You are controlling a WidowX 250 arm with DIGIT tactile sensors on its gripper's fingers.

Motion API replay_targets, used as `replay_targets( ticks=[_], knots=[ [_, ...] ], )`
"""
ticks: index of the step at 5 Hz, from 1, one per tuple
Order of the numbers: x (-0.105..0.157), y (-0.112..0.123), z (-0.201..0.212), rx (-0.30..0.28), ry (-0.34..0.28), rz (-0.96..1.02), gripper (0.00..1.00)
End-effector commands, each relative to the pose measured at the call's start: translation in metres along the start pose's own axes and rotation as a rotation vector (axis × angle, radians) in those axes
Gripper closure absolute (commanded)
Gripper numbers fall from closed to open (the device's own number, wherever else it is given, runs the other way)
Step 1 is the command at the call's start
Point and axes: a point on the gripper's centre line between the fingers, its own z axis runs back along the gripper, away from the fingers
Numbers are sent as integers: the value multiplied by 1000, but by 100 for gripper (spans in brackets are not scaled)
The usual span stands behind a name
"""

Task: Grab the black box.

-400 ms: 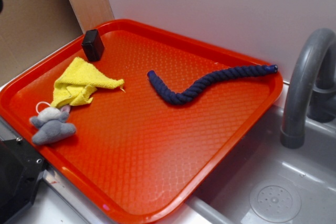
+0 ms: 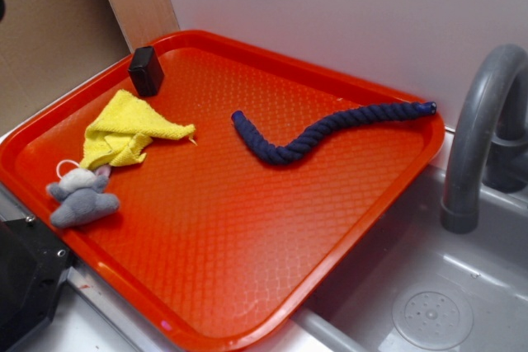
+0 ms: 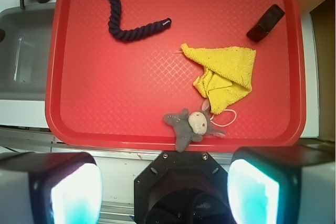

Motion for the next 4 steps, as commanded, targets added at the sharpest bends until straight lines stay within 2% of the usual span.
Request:
replay_targets(
  ticks=[1,2,3,4],
  knots=[
    [73,87,-78,49,-12,392,0],
    [94,125,-112,-16,-39,618,0],
    [98,154,-125,-36,-152,721,0],
    [106,168,-133,33,-198,704,0]
  ],
)
